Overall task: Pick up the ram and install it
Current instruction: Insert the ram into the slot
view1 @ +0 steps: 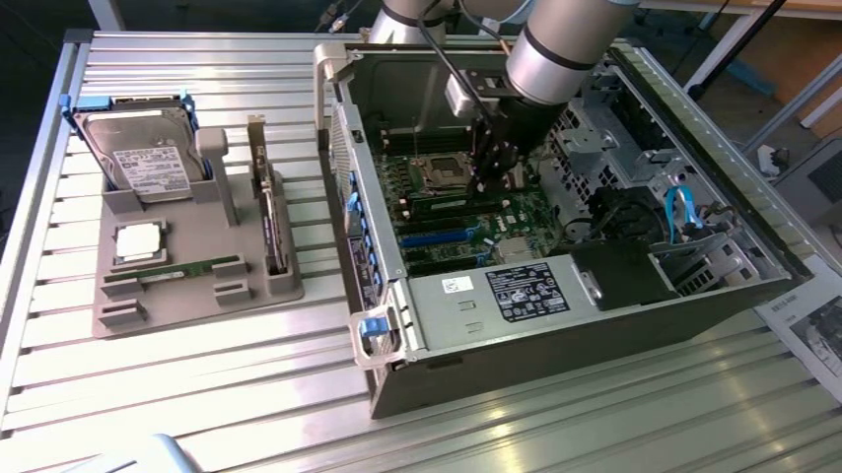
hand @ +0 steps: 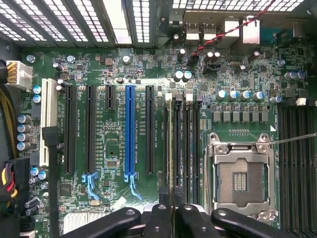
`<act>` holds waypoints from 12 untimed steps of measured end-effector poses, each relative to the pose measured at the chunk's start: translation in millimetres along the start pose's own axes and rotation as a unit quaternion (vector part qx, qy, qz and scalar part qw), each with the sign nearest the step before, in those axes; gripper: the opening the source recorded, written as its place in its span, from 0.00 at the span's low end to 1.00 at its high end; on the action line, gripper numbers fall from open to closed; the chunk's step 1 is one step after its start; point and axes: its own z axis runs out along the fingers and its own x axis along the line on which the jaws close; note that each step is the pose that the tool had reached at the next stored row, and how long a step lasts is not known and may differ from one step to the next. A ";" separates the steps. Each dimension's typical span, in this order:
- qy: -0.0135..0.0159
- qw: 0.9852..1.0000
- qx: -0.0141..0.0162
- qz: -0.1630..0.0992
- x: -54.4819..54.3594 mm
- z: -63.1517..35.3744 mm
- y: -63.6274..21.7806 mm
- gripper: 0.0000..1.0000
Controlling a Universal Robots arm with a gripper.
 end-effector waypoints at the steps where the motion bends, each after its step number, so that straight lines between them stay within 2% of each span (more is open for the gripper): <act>1: 0.000 1.000 -0.001 0.000 0.0 -0.2 0.0 0.12; 6: -0.001 1.000 -0.003 0.000 0.2 -0.9 -0.4 0.12; 9: -0.001 1.000 -0.006 0.000 0.0 -5.2 0.1 0.12; 12: -0.001 1.000 -0.007 0.000 -0.1 -7.2 0.0 0.12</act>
